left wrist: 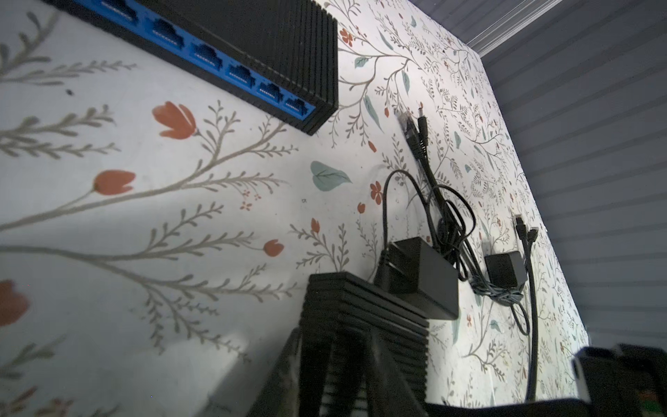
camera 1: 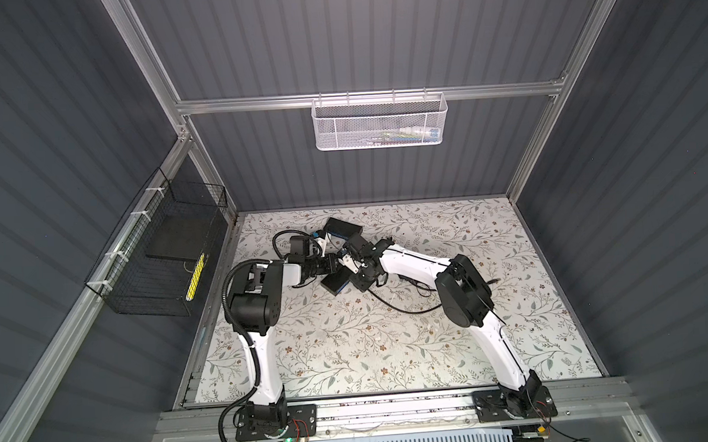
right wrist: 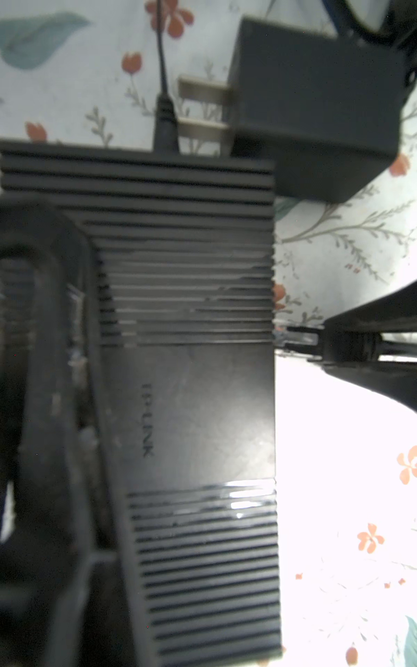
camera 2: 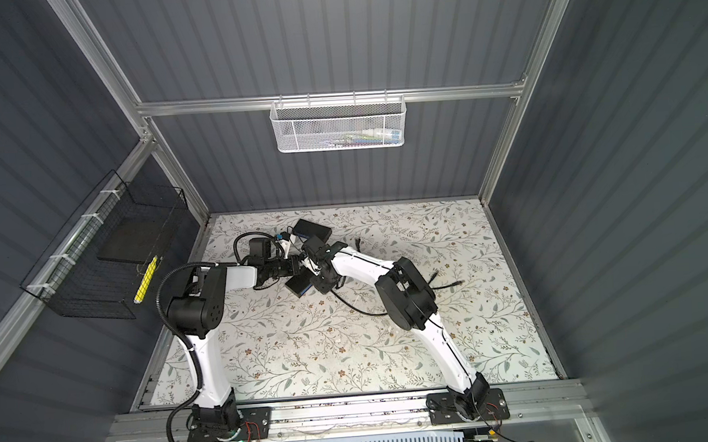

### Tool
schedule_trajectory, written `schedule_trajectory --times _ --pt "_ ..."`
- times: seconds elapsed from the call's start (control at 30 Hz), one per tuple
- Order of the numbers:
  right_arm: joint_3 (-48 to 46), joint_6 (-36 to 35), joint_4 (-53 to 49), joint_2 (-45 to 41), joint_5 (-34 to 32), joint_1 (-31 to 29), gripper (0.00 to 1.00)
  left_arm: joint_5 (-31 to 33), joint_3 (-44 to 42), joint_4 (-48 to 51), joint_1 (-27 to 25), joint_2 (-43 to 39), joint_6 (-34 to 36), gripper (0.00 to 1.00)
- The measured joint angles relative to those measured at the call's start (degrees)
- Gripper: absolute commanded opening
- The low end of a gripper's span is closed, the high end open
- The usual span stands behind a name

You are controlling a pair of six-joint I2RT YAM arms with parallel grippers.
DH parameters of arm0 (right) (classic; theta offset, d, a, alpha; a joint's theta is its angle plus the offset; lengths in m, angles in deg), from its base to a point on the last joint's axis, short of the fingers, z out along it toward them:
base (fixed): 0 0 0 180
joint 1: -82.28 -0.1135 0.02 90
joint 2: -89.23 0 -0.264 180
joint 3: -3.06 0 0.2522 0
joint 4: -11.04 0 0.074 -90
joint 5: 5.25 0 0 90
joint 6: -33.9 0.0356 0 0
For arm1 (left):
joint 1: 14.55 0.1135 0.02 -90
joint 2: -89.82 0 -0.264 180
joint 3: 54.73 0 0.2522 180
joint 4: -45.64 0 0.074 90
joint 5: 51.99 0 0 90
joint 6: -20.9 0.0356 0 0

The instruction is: Insert the plug into the switch port

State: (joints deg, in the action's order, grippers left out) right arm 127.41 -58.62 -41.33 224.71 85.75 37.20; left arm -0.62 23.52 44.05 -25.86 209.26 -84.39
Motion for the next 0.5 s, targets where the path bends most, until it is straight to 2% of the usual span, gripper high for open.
schedule_trajectory --times 0.5 --pt "2.1 2.2 -4.0 0.0 0.0 0.3 0.0 0.6 -1.3 -3.4 -1.3 0.1 -0.2 0.28"
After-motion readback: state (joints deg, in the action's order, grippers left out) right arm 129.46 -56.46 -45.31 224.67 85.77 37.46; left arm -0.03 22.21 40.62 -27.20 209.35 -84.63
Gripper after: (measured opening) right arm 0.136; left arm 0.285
